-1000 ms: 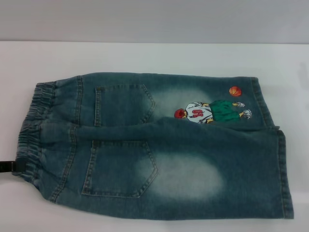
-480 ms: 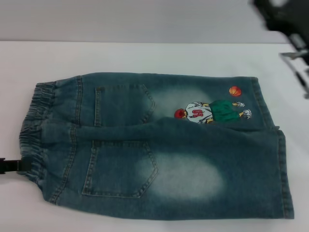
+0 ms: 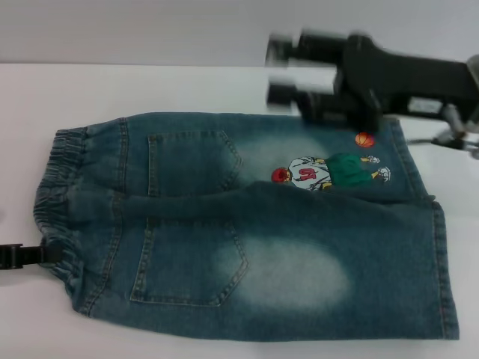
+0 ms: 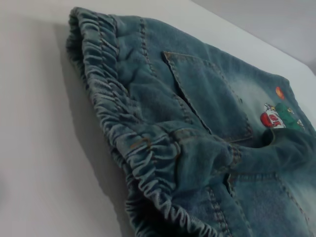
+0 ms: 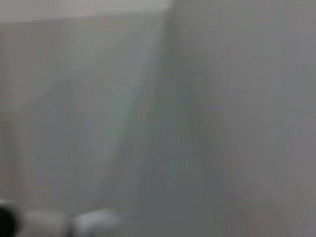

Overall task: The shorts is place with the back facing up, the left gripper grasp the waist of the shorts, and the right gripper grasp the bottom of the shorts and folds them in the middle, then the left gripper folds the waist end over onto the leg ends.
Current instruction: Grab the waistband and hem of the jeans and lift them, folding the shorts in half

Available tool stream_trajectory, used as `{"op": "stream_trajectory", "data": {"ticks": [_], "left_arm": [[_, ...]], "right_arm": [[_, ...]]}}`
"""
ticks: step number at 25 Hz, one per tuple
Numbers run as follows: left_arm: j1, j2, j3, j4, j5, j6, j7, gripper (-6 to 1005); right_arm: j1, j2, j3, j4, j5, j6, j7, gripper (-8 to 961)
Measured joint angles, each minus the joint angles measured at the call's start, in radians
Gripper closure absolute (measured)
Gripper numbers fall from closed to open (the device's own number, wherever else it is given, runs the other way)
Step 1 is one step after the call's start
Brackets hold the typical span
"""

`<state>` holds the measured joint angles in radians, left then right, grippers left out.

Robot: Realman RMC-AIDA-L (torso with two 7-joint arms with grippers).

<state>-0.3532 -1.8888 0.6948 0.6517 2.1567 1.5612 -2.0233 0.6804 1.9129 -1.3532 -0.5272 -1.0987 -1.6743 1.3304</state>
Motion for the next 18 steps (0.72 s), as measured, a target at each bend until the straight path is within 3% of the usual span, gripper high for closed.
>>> {"op": "stream_trajectory", "data": {"ticks": [5,10,18], "left_arm": [[-0.002,-0.011,-0.001,0.006,-0.005,-0.002,0.008,940],[-0.005,-0.022,-0.008,0.01,-0.006,-0.002,0.008,937],[-0.009,-0.037,-0.014,0.025,-0.006,0.005,0.003,932]], "right_arm": [[0.052,-0.041,0.188,-0.01,-0.367,-0.212,0.114,319],[0.067,-0.066,0.311,-0.035,-0.668,-0.403,0.165,319],[0.033,-0.082,0.444,-0.043,-0.98,-0.459,0.177,319]]}}
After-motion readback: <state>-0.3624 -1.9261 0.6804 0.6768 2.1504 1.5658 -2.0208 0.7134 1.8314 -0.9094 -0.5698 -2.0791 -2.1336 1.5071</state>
